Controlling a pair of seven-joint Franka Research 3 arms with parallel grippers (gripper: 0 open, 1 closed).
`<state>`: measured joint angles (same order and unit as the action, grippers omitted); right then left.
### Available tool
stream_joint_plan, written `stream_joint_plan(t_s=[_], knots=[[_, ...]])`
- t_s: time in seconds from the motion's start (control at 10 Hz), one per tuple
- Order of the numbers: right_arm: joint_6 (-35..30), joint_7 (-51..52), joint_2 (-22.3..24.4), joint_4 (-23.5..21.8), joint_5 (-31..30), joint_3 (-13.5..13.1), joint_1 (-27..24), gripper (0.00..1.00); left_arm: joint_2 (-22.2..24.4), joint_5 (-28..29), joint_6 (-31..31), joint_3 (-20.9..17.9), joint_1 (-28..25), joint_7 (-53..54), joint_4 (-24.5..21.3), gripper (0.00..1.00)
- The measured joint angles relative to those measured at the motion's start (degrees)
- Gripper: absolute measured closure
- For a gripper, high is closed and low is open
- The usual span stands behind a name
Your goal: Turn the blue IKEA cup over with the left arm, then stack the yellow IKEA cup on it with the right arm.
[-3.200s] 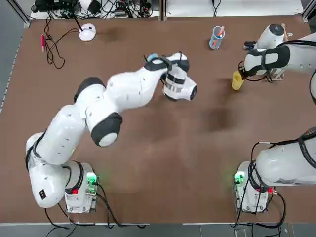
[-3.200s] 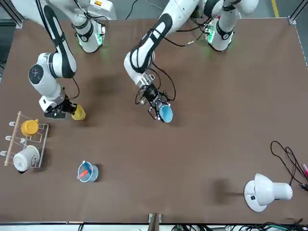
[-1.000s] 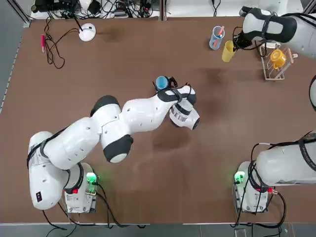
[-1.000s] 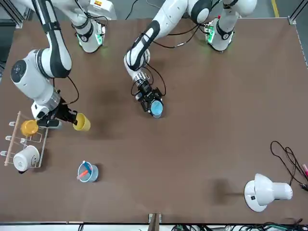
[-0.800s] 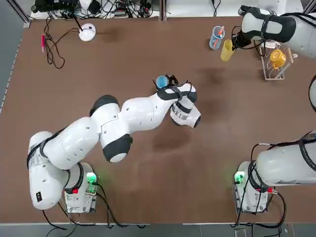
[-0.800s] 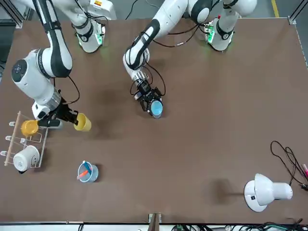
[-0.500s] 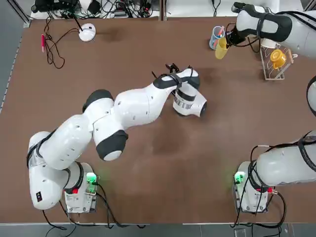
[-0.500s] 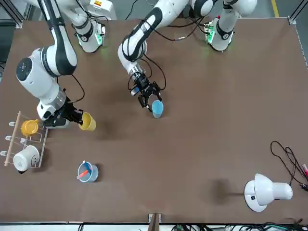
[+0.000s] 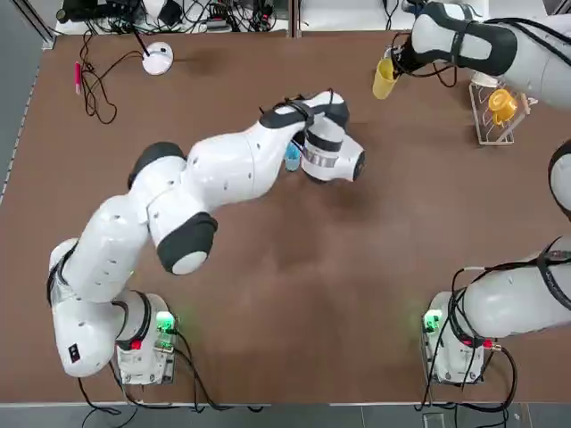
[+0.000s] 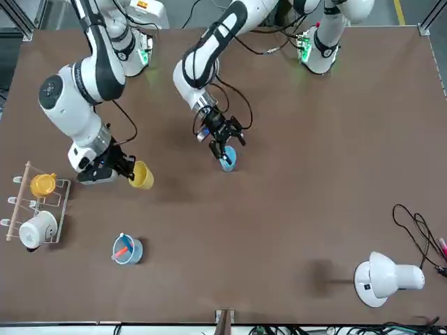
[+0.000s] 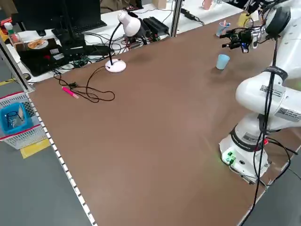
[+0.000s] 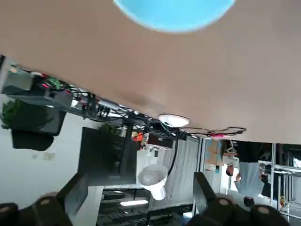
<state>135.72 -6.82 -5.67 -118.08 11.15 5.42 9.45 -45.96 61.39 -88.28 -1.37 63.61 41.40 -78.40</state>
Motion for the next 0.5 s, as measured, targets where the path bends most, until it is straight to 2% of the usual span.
stream_joint_plan(t_s=[0.3,0.5], knots=[[0.0,-2.3,-1.2,1.6,-0.3,0.0,2.8,0.96,12.4,0.8,-8.3,0.3,-5.8,-0.2,-12.2,0.01],[0.0,-8.3,-3.7,4.3,-2.1,0.1,6.5,0.96,21.5,0.9,-16.9,1.2,-13.3,-0.1,-19.6,0.01]])
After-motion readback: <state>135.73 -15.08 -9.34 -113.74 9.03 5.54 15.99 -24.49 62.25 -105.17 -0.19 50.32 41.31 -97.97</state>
